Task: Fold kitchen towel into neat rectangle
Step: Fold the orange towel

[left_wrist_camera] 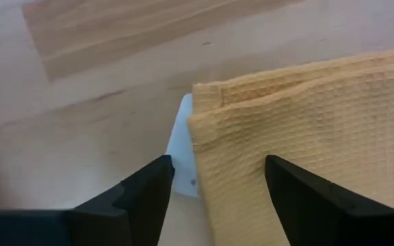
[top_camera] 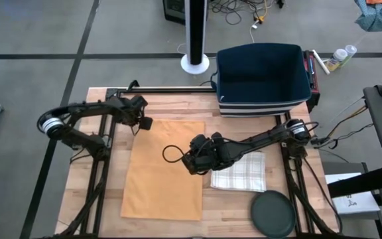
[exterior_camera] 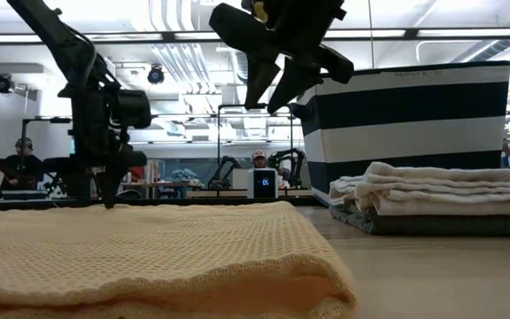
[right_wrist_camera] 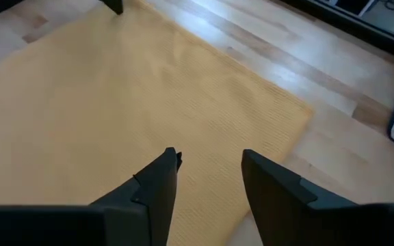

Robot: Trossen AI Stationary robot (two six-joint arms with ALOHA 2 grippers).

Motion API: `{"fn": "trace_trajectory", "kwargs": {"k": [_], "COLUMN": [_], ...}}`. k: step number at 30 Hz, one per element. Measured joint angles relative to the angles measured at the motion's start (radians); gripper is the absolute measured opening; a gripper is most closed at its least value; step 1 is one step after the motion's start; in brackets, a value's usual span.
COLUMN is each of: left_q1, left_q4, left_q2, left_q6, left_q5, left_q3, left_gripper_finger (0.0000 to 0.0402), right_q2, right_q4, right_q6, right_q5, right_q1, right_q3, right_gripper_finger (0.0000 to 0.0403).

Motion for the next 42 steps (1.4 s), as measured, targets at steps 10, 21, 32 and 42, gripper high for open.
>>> {"fn": "trace_trajectory", "kwargs": {"k": [10,21,32,42], "left_q1": [-0.006,-0.021,-0.068,-0.078], "left_q4": [0.027,0.047,0.046,0.023], "left_q2": [0.041,0.037,0.013,-0.015], "left_q6": [0.022,0.025,0.029,0.067], "left_q5": [-0.001,0.007,-0.012,-0.007], "left_q3": [-0.002,-0.006,-0.009,-0.012], "left_gripper_finger": [0.0168,0.0041,0.0005,0.0003], "right_q2": [0.000,0.000,0.001,0.001], "right_q4": [0.000,0.008,0.016,0.041], "right_q6": [-0.002,-0.001,0.077,0.114], "right_q5": [0.001,0.000,-0.127,-0.157], "right_q1": [0.000,0.000,-0.061,-0.197], "right_q3": [-0.001,-0.002,-0.013,-0.033], "right_gripper_finger": [0.0160,0.0154,0.0152,0.0172]}}
